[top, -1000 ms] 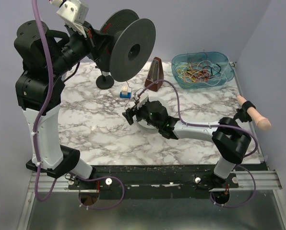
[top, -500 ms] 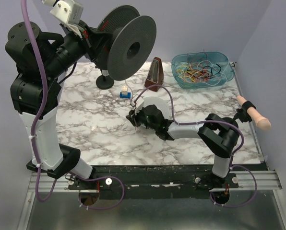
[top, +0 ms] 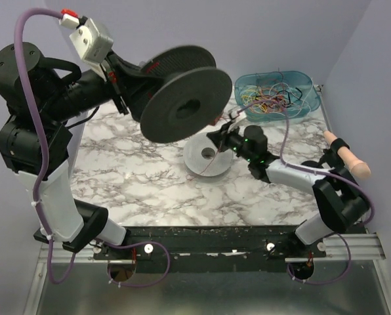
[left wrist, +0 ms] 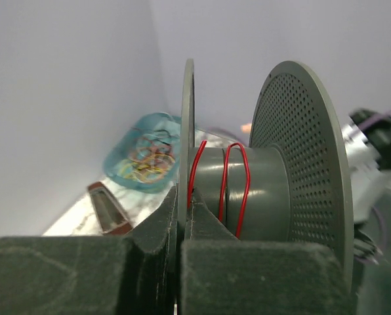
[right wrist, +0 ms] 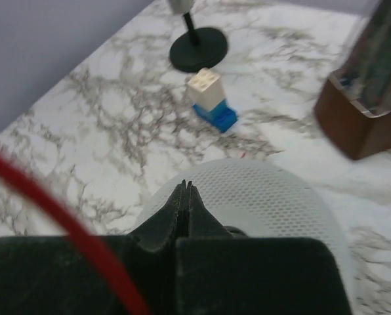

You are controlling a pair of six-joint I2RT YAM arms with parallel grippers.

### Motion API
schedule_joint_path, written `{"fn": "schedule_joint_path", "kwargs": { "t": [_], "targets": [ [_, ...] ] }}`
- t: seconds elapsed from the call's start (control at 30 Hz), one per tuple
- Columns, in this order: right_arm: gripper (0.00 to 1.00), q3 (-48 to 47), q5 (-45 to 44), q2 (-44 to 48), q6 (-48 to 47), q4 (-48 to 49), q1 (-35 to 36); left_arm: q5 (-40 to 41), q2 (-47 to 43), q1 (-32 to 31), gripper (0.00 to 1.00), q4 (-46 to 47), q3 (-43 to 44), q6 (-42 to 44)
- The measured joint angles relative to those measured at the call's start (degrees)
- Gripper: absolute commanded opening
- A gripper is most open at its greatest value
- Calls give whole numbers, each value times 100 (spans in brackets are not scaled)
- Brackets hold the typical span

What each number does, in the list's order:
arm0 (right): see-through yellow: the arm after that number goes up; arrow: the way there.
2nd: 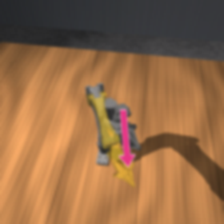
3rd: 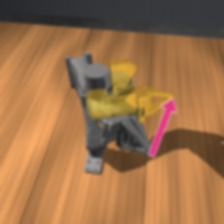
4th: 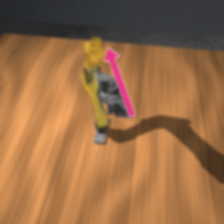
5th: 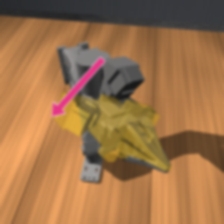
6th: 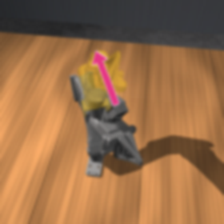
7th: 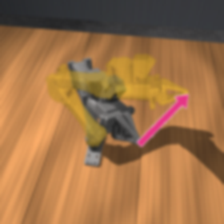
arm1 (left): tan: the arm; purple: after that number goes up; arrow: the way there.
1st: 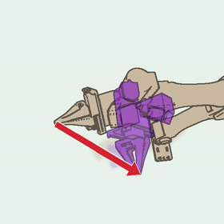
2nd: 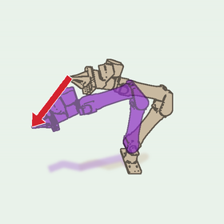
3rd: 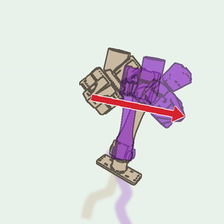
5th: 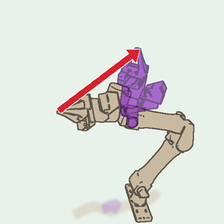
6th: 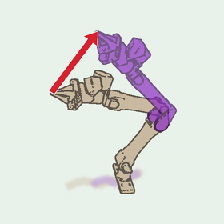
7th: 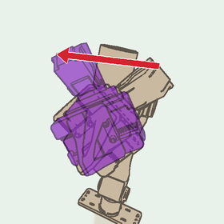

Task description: Wrap the cables

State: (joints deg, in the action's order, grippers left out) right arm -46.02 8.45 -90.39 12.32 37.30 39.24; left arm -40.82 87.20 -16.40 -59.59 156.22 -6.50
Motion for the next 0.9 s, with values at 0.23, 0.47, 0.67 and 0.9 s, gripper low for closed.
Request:
{"fn": "schedule_joint_path", "kwargs": {
  "t": [0.23, 0.47, 0.67, 0.9],
  "targets": [
    [0, -195, 581, 1099, 72, -1032, -1106, -498, -850, -22, 0, -1130, -1237, 1412],
    [1, -1829, 1025, 1467, -365, -3012, -1335, 745, -1668, -535, 0, -1530, -4465, 3432],
    [1, -3722, 1521, 1019, -525, -4784, -649, 2131, -1298, -918, 0, -525, -6583, 3578],
    [1, -5440, 1755, 234, -503, -6411, -7, 3519, -1255, -1025, 0, 986, -7010, 2909]
  ]
}}
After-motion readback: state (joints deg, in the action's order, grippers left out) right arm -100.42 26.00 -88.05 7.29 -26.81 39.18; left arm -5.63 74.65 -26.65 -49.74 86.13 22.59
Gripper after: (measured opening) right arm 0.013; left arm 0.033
